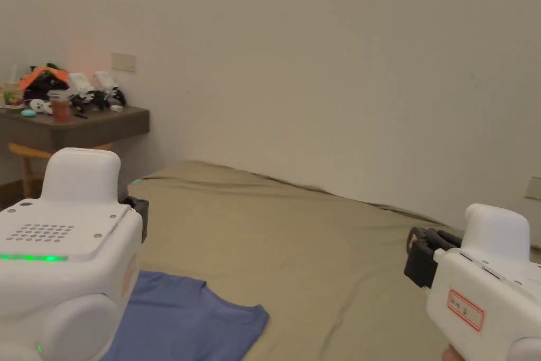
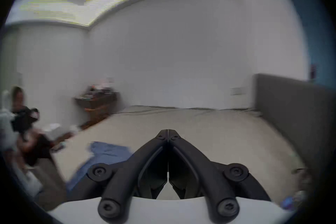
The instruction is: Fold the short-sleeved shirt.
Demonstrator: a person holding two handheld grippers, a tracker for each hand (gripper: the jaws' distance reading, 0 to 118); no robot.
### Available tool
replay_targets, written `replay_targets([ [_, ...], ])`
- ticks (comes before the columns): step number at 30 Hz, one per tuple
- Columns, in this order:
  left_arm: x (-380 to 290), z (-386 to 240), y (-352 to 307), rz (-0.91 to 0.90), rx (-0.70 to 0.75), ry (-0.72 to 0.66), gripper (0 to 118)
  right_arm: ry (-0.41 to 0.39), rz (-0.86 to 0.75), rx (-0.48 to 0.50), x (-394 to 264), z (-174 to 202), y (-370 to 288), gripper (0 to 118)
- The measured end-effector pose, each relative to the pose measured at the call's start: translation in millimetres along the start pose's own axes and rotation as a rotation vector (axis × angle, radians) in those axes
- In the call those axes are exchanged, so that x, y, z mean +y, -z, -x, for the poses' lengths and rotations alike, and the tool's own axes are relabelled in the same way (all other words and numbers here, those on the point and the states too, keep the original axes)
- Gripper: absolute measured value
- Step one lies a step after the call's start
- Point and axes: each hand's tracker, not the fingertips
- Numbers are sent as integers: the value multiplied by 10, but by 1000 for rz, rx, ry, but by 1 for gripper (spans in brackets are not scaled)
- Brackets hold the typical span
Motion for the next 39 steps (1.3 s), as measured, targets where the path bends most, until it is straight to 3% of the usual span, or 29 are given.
replay_targets([
  [1, 6, 178, -17, 31, 43, -29, 0, 5, 14, 100, -44, 228, 150, 2],
  [4, -45, 599, -37, 100, 120, -19, 0, -53, 74, 249, -251, 921, 474, 2],
  [9, -161, 682, 73, 119, 188, 87, 0, -62, 128, 317, -485, 1296, 741, 2],
  [20, -587, 234, 886, 241, 2, 87, 0, -59, 139, 219, -559, 979, 1088, 2],
  [25, -1245, -419, 1696, 389, -182, 202, 0, -79, 171, 160, -639, 757, 1196, 2],
  [29, -2015, -890, 2498, 622, -318, 180, 0, -105, 214, 118, -741, 536, 1330, 2],
  [39, -2937, -1344, 3466, 773, -350, 224, 0, -97, 320, 46, -1133, 205, 1818, 2],
])
